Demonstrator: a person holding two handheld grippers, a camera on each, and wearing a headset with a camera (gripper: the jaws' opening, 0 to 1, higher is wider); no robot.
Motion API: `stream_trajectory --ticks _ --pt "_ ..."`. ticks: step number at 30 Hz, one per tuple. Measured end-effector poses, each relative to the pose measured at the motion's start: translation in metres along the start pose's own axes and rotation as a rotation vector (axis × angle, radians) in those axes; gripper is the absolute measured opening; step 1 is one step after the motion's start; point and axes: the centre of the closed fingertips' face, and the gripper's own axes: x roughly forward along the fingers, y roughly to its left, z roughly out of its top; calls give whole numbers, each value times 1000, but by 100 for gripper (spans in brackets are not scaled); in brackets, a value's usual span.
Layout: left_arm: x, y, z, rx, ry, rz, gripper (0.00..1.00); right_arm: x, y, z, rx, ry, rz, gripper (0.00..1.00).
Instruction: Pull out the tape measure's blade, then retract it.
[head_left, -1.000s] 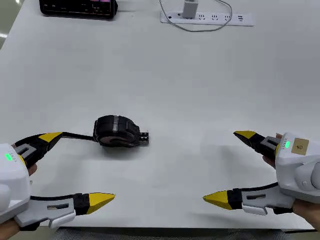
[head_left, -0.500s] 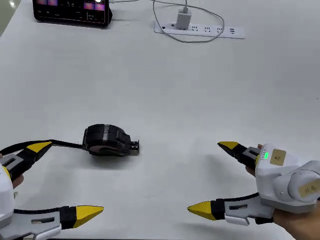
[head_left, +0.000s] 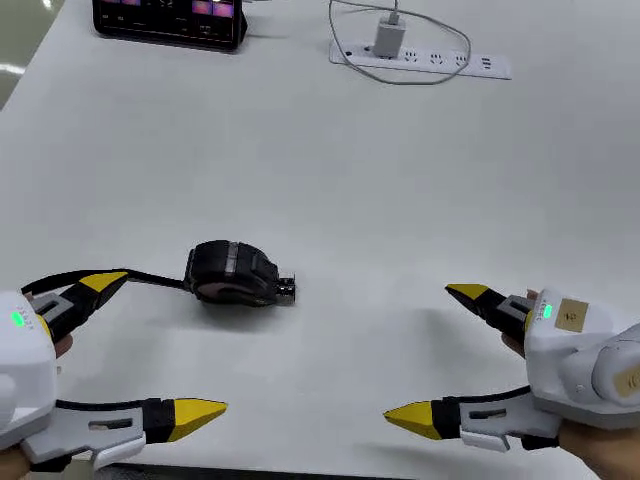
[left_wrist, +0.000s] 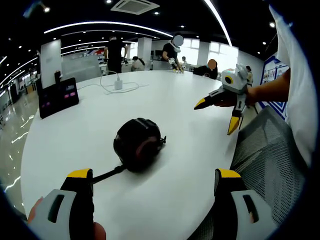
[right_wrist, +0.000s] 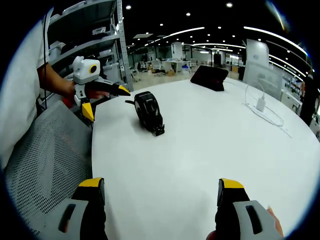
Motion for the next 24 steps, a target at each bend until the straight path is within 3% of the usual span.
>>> stream_trajectory --ticks 24 --pt "2 4 2 -8 -8 5 99 3 0 -1 14 -6 -6 93"
